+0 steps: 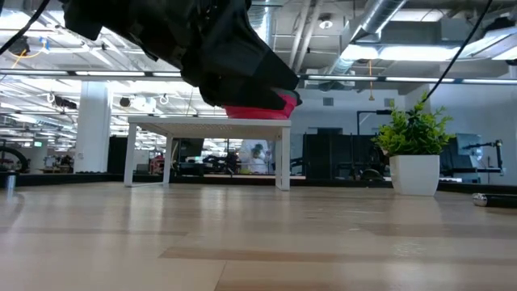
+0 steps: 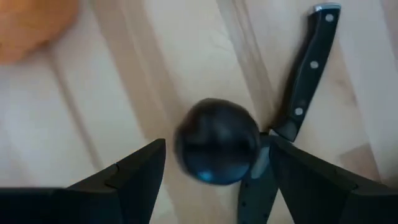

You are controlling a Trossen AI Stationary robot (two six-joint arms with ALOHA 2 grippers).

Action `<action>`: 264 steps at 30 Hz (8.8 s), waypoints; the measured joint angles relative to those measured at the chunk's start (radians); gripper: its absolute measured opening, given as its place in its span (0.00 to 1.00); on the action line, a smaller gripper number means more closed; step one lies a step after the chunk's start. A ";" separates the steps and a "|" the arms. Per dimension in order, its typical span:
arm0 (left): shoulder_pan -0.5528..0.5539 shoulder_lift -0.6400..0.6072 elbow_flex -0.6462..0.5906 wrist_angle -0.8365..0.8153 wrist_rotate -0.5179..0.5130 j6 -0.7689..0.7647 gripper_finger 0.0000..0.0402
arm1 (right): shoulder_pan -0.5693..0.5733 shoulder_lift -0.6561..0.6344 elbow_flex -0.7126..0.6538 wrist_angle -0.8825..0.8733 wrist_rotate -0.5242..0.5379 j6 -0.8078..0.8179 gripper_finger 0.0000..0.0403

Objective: Pick & Place Fruit
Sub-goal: Put the black plum into the red strainer bowl on the shelf, then put the yellow mango into the red strainer bowl on the shelf

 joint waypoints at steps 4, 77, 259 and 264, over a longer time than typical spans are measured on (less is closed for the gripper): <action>0.000 0.000 0.000 0.003 0.000 0.000 0.74 | -0.017 0.056 0.000 0.005 -0.021 -0.014 0.70; -0.023 0.000 0.000 0.026 0.001 -0.035 0.74 | -1.544 0.420 1.065 0.283 -0.142 -1.534 0.56; 0.011 0.001 -0.067 0.114 -0.002 -0.068 0.74 | -0.385 0.424 0.523 0.256 -0.553 -1.971 0.77; 0.011 0.001 -0.067 0.113 0.000 -0.068 0.74 | -0.403 0.465 0.523 0.250 -0.580 -2.029 0.77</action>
